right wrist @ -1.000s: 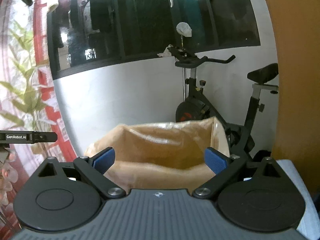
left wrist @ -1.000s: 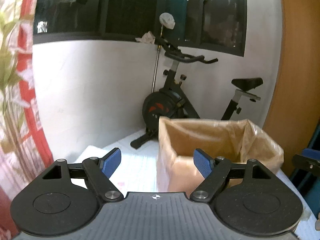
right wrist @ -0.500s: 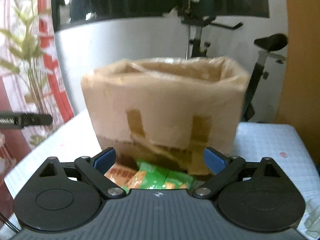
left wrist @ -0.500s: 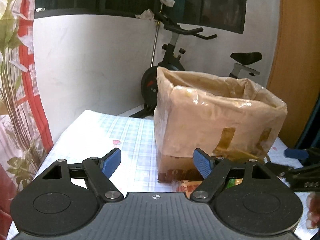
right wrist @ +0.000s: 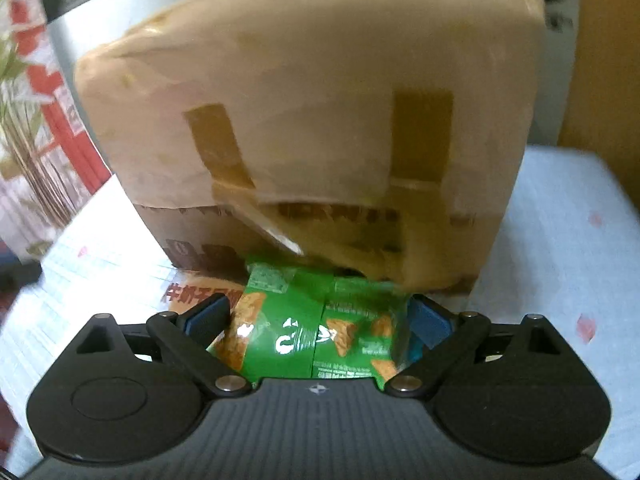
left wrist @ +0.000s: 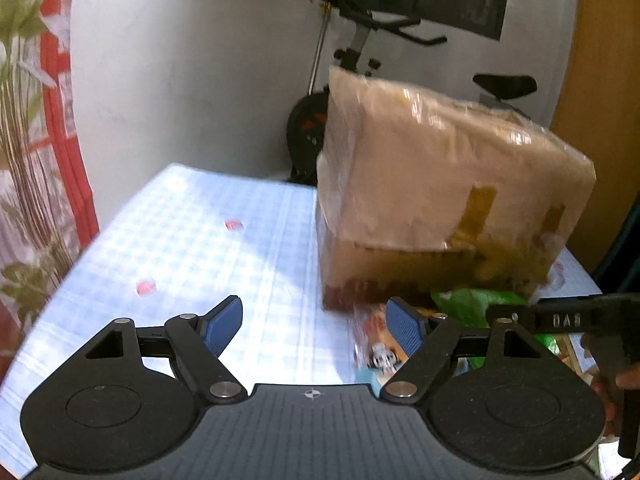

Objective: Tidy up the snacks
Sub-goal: 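Grasp the green chip bag with the right tool while the left tool approaches a small green packet, then grasp the small green packet with the left tool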

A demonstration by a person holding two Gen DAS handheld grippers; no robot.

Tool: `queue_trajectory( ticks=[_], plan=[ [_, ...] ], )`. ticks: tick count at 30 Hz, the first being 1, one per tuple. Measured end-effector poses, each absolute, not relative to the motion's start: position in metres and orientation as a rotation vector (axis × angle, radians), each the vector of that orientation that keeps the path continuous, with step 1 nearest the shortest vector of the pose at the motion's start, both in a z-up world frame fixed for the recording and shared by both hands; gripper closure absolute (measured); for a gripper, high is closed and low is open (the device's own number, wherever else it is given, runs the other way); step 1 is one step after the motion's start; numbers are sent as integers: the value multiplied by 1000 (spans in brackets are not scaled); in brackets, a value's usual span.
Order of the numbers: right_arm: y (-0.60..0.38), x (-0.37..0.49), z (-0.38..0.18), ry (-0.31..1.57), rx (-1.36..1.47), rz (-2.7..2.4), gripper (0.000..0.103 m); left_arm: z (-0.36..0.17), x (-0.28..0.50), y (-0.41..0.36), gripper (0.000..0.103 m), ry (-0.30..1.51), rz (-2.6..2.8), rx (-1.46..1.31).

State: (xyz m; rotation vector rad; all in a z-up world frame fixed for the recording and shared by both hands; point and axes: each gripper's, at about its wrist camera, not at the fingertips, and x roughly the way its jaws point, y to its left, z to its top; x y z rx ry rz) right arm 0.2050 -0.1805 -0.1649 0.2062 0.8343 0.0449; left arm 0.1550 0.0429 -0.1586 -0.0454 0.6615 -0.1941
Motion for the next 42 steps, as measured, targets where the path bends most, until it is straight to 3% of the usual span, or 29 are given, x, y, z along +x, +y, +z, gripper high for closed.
queue_trajectory(
  ticks=[3,12,19,38,42],
  plan=[
    [-185,209,-173,874,239,46,6,-169,154,37,23,687,-205,-38],
    [-191,199,-162,841,260,82,21,-172,149,28,28,691,-254,-8],
    [-192,168,-137,747,261,126,22,-173,145,35,40,714,-262,-18],
    [-163,84,-127,536,210,91,22,-203,119,31,40,771,-265,-22],
    [-165,87,-130,550,211,89,22,-218,122,32,54,816,-258,-22]
  ],
)
